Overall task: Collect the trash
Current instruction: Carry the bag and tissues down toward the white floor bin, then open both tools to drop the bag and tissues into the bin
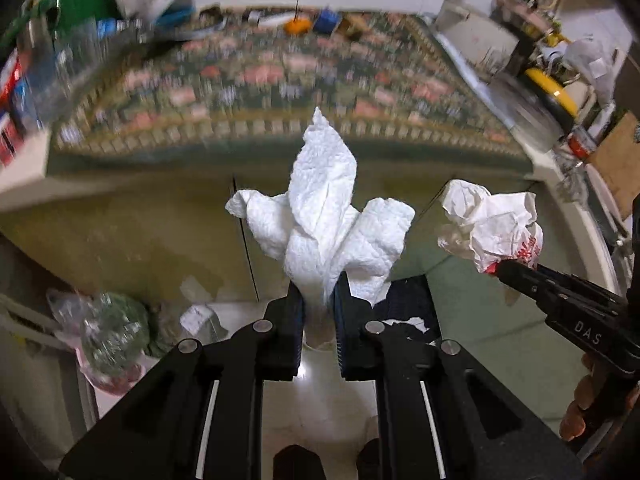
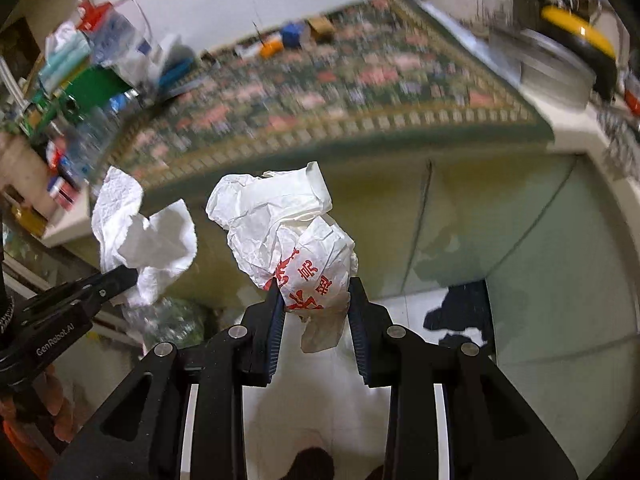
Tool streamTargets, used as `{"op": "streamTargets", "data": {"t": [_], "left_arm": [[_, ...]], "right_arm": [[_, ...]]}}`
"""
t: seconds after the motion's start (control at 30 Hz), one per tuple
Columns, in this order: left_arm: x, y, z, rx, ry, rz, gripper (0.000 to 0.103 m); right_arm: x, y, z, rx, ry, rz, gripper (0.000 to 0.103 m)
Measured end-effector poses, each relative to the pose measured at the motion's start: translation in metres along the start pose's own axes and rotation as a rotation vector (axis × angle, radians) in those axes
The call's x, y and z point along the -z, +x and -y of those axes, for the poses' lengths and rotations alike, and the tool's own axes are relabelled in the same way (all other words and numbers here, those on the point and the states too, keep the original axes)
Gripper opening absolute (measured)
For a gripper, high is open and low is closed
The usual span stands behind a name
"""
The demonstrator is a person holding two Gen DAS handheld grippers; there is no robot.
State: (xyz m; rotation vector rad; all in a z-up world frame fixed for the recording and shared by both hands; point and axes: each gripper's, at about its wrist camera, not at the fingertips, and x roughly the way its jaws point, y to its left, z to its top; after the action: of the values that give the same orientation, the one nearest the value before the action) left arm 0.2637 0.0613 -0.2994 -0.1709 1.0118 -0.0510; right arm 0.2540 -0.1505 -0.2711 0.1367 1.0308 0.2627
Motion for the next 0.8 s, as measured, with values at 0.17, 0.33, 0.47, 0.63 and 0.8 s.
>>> {"op": "streamTargets", "data": {"t": [0.17, 0.33, 0.47, 0.63, 0.8], "left_arm": [[0.038, 0.068, 0.005, -0.006, -0.094, -0.034, 0.012], [0.070, 0.137, 0.006, -0.016, -0.146, -0.065, 0.012], [0.093, 0.193, 0.000, -0.032, -0.148, -0.092, 0.012], [0.116, 0.249, -0.014, -0.052, -0.126, -0.119, 0.012], [0.129, 0.290, -0.025, -0.064, -0.108, -0.140, 0.012]], "right_arm": [[0.024, 0.055, 0.040, 0.025, -0.030, -0.072, 0.028], [0.049, 0.117, 0.076, 0.031, -0.054, -0.137, 0.028], [0.070, 0.172, 0.094, 0.041, -0.077, -0.168, 0.028], [0.093, 0.249, 0.107, 0.037, -0.081, -0.213, 0.028], [0.107, 0.302, 0.107, -0.007, -0.066, -0.244, 0.032]]}}
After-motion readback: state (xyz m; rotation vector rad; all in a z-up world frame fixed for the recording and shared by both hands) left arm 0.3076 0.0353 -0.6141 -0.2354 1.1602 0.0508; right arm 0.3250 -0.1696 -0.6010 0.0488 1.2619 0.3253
